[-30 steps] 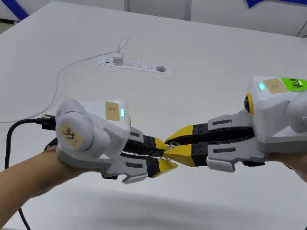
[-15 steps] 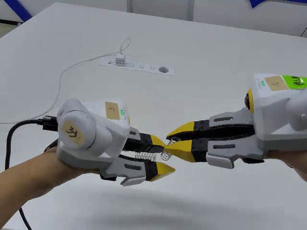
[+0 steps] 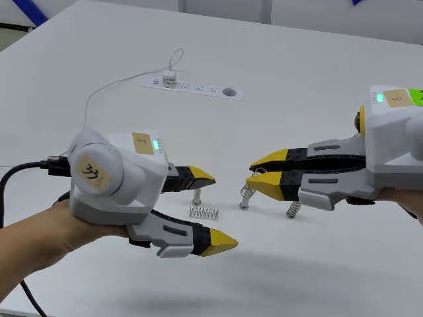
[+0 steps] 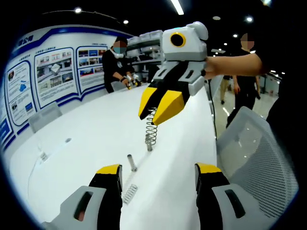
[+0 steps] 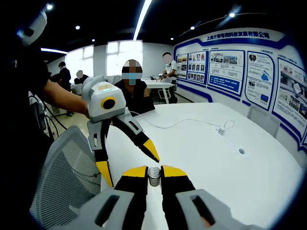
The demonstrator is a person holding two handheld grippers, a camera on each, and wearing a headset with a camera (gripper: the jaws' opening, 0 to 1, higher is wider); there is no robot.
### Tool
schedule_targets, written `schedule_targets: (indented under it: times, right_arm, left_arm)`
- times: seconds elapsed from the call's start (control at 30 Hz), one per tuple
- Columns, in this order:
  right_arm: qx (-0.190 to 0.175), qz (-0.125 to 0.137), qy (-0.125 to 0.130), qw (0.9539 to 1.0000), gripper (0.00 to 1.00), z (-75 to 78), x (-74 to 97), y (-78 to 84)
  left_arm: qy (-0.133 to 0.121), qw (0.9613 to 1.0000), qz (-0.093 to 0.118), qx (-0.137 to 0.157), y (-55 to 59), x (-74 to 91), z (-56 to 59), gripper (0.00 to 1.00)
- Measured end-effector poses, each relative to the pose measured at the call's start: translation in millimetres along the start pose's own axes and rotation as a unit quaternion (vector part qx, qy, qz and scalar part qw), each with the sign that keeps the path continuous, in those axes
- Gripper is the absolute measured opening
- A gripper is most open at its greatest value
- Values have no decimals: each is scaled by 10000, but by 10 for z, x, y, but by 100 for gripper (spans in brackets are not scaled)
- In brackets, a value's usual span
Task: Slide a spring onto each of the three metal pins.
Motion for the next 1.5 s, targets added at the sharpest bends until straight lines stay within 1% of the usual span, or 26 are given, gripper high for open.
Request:
schedule_targets:
  times: [0.13,0.2,0.3,0.43,0.5,0.57,0.63,0.97,1.1,1.2,1.5]
  right_arm:
    - [-19,-20,228,9997,11,100,6,31]
    - [-54,-63,343,9994,11,166,7,66]
    - [-108,-90,451,9989,11,244,7,99]
    - [-136,-126,605,9980,11,337,-4,128]
    - [-71,-186,687,9974,11,388,-16,154]
    - [-82,-249,736,9969,11,439,-34,187]
    - [-124,-270,789,9964,11,480,-51,209]
    - [-345,-343,896,9948,11,576,-201,316]
    - [-436,-477,930,9936,11,594,-256,405]
    - [-505,-550,964,9925,11,604,-279,466]
    - [-672,-649,982,9908,11,614,-339,580]
  left_arm:
    - [-114,9997,120,171,-18,-3,-33,71]
    - [-149,9996,146,190,-22,-6,-40,75]
    - [-235,9995,95,185,-7,-5,-62,83]
    - [-303,9992,83,257,28,15,-90,88]
    - [-344,9990,46,280,47,23,-101,91]
    - [-444,9987,-7,260,69,37,-123,95]
    - [-498,9983,-19,313,86,48,-138,99]
    - [-552,9976,-17,407,105,63,-145,100]
    - [-566,9974,-13,437,109,68,-154,100]
    - [-569,9972,38,484,107,71,-158,100]
    - [-575,9970,-47,518,149,60,-164,100]
Point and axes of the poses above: the centre of the closed fingertips' face, and the gripper's own axes: x roughly backward along the fingers, z roughly to its right, y roughly out of its underside, the point moved 7 cm from there along x, roughly backward along the fingers, and after that the axes turned 5 degrees about z, right-handed, at the moved point
